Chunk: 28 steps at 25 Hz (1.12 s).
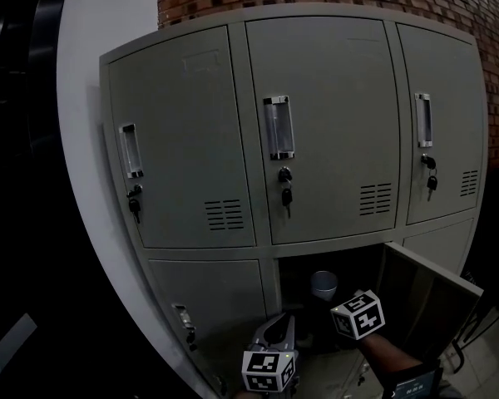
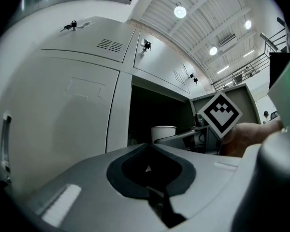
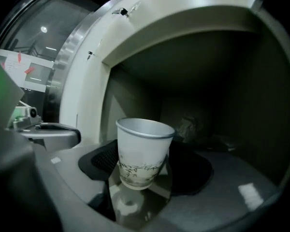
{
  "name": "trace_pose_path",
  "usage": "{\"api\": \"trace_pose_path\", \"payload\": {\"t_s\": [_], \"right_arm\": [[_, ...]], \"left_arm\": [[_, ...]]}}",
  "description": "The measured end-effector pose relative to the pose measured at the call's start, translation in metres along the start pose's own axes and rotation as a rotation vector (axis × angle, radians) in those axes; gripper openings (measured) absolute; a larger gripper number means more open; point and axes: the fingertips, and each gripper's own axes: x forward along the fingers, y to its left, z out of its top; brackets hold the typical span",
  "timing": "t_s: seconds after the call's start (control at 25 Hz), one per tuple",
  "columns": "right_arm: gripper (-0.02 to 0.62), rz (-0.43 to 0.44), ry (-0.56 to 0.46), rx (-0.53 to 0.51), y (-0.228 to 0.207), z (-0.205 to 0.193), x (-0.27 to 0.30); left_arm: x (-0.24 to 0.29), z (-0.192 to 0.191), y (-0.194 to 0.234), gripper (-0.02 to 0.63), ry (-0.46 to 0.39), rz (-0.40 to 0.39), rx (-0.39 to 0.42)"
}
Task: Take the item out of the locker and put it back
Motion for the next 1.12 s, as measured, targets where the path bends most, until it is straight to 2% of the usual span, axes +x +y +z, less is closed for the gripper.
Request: {"api": "trace_pose_path", "payload": {"t_s": [0.36,0.76,1.12], "right_arm": [[0.321,0.05,-0.025,-0.017,0.03,-0.009,-0.068],[0.322,0.09,-0.024,-0.008,0.051,-0.032,-0.149],[0.327,0.169,0.002,0.012,0.087,-0.06,-0.22]], "left_arm": [[-0.027,0.001,-0.034,0.0,0.004,0.027,-0.002],[-0.068,0.0,-0.095,0.0,0.028,0.056,0.012],[-0.115,-0.004,-0.148,0.0,0.072,0.09,0.032]]}}
